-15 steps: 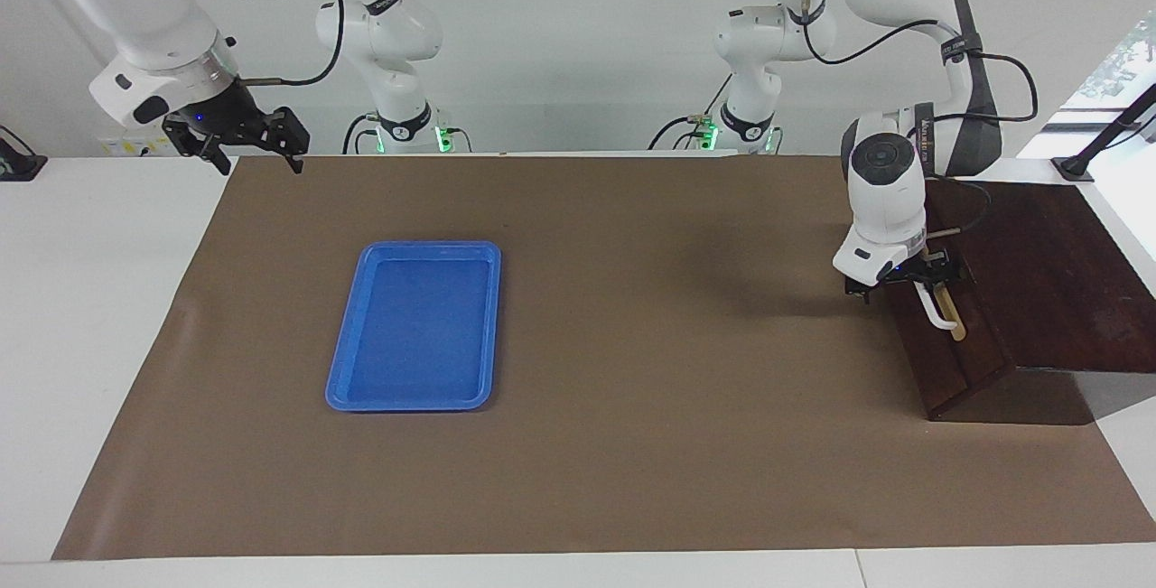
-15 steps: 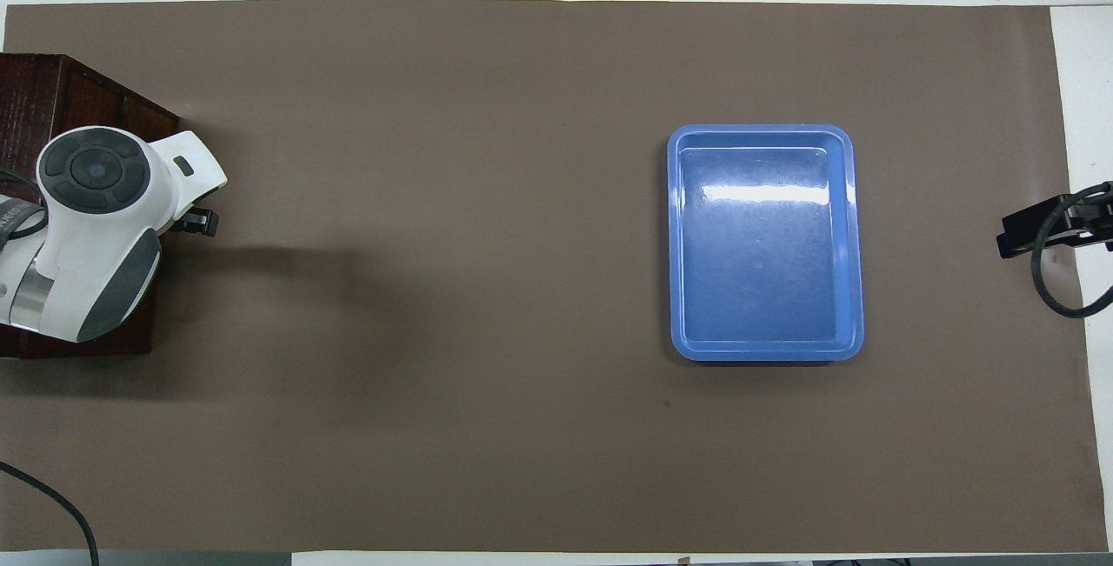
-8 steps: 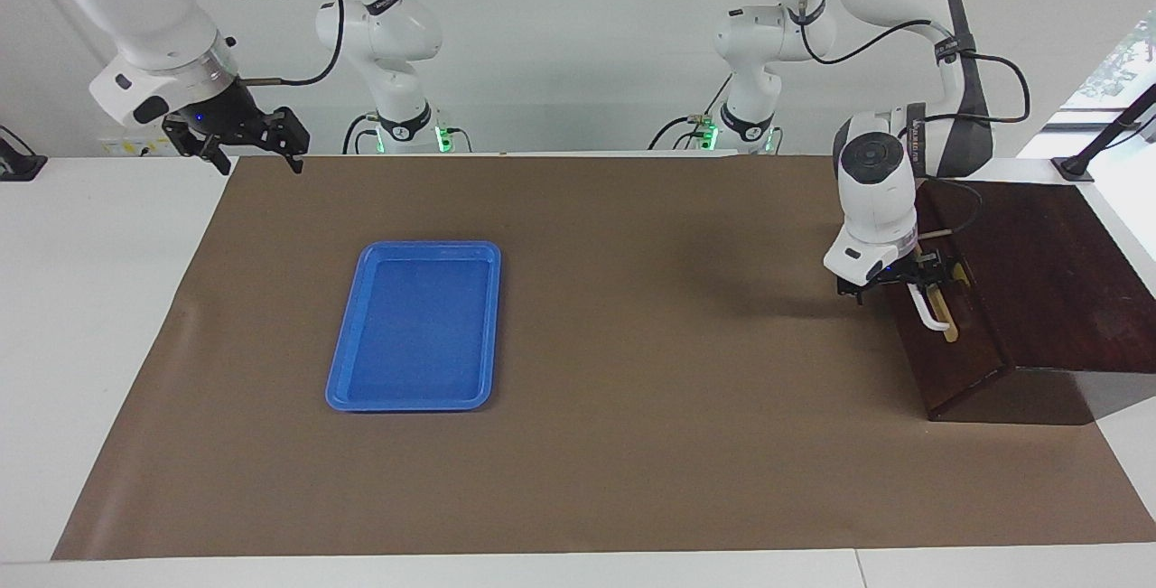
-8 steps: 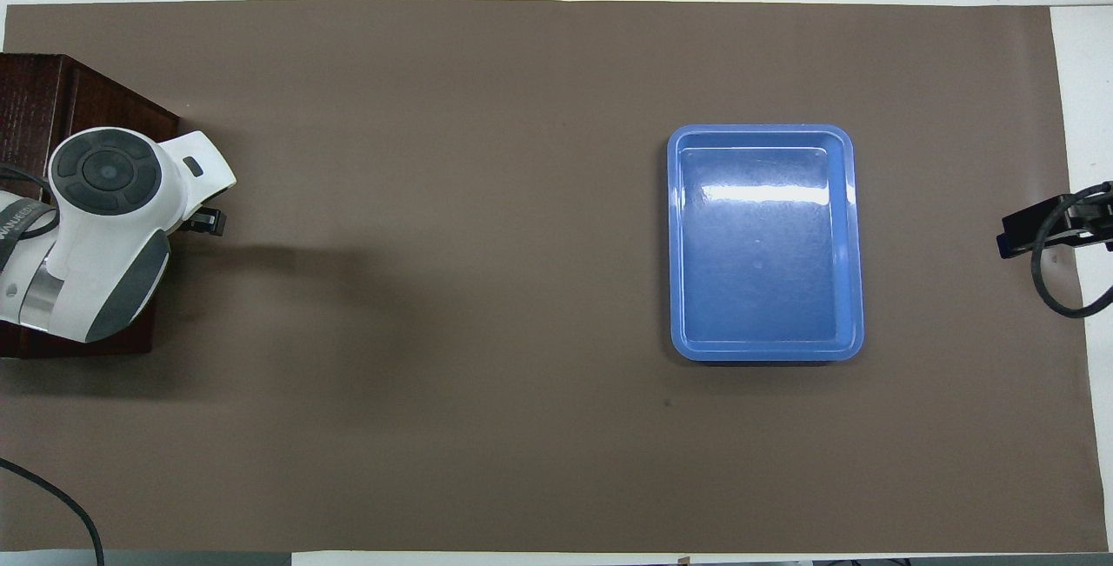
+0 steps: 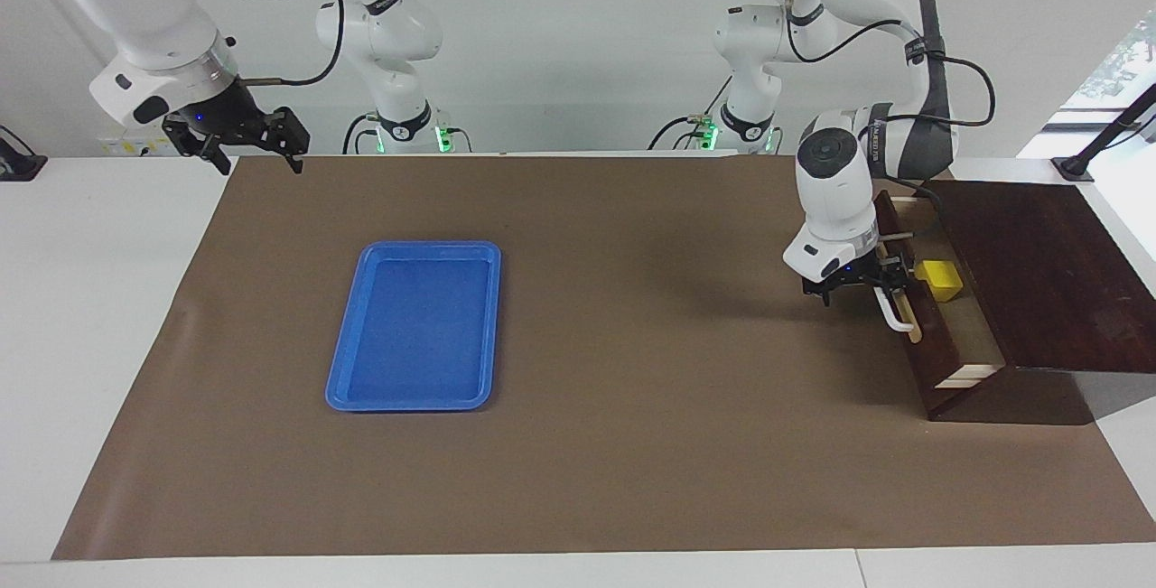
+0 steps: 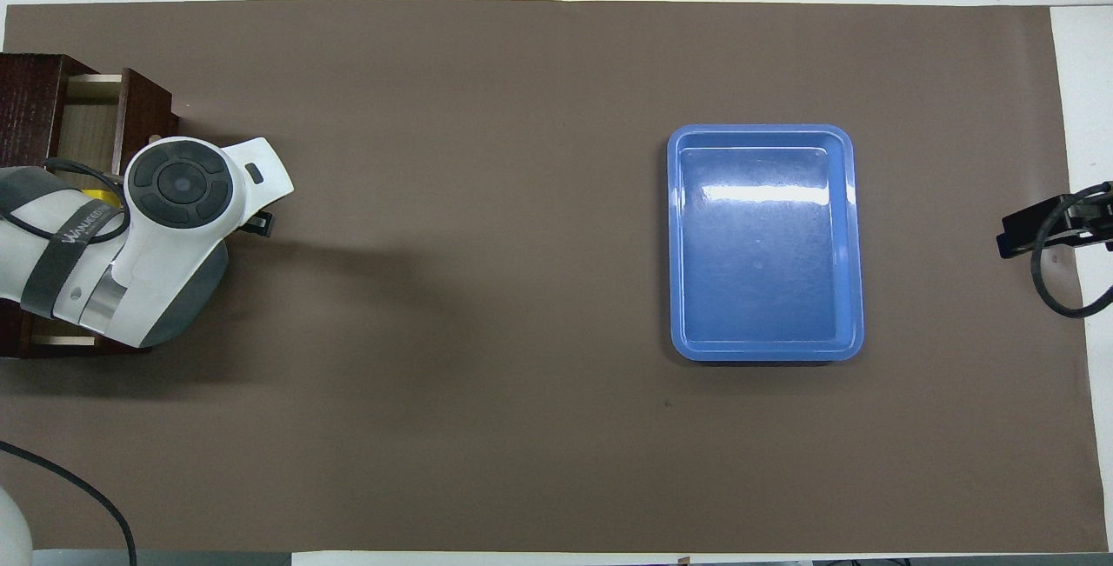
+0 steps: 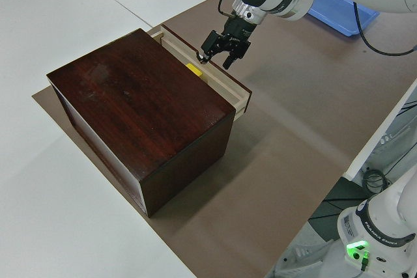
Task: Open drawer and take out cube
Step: 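Pull the drawer open toward the robot with the left gripper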
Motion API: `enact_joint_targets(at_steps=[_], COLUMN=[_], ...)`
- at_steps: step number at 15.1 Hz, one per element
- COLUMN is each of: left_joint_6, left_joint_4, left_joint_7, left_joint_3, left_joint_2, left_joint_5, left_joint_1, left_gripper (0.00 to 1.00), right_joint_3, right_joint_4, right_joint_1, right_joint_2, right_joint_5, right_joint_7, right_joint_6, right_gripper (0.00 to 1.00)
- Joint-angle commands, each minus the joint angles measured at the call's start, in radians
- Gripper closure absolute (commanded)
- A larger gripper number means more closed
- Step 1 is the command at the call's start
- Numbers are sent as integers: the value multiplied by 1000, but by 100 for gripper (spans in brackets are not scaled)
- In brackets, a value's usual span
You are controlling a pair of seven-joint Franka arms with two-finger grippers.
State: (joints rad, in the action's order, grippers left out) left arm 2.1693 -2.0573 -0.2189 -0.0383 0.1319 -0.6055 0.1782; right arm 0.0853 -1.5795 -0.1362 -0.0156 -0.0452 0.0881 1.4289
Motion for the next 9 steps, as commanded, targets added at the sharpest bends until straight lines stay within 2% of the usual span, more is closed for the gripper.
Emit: enact_joint_targets(at_steps=[1, 9], left_joint_6=[10, -26], left_joint_4=[-12, -3], left_joint_7=[-13, -14], left_joint_3=[5, 5], left_joint_2=[-8, -11], left_joint_5=[23, 50], left_joint_1=[49, 98], left_gripper=[0, 0], right_joint_3=[11, 11], right_joint_4=[-16, -16], right_joint_1=[-11, -22], right_joint_2=[-9, -9], right_joint_5=[-2, 2], right_joint_7=[-7, -2], right_joint_6=[19, 31], right_gripper=[0, 0])
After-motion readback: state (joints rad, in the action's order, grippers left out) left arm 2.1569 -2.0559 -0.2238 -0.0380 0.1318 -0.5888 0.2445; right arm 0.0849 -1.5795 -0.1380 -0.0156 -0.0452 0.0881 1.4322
